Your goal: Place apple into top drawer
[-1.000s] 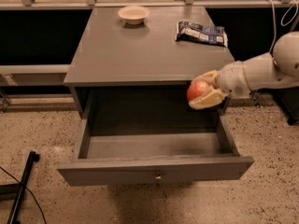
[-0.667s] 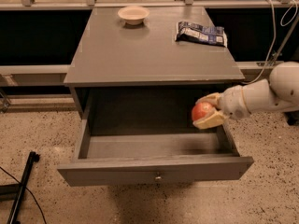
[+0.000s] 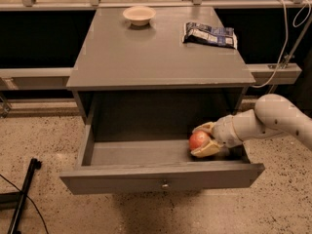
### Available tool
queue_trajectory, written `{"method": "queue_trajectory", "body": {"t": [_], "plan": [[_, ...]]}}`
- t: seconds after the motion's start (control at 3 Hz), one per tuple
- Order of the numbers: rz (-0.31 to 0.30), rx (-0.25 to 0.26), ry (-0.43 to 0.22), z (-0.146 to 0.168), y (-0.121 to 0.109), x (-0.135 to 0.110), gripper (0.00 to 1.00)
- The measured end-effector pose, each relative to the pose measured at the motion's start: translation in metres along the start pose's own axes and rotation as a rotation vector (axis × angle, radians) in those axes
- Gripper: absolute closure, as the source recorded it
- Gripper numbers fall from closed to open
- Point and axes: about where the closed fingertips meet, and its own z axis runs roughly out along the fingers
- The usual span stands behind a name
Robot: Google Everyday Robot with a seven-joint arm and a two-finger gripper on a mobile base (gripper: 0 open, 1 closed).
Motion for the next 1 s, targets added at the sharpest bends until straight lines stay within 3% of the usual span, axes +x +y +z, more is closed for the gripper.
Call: {"method": "queue_trajectory", "body": {"t": [0.33, 1.0], "plan": [[-0.046, -0.017, 0.031, 0.029, 0.0019, -0.0019, 0.84], [-0.05, -0.017, 0.033, 0.0313, 0.0016, -0.0023, 0.38]]}}
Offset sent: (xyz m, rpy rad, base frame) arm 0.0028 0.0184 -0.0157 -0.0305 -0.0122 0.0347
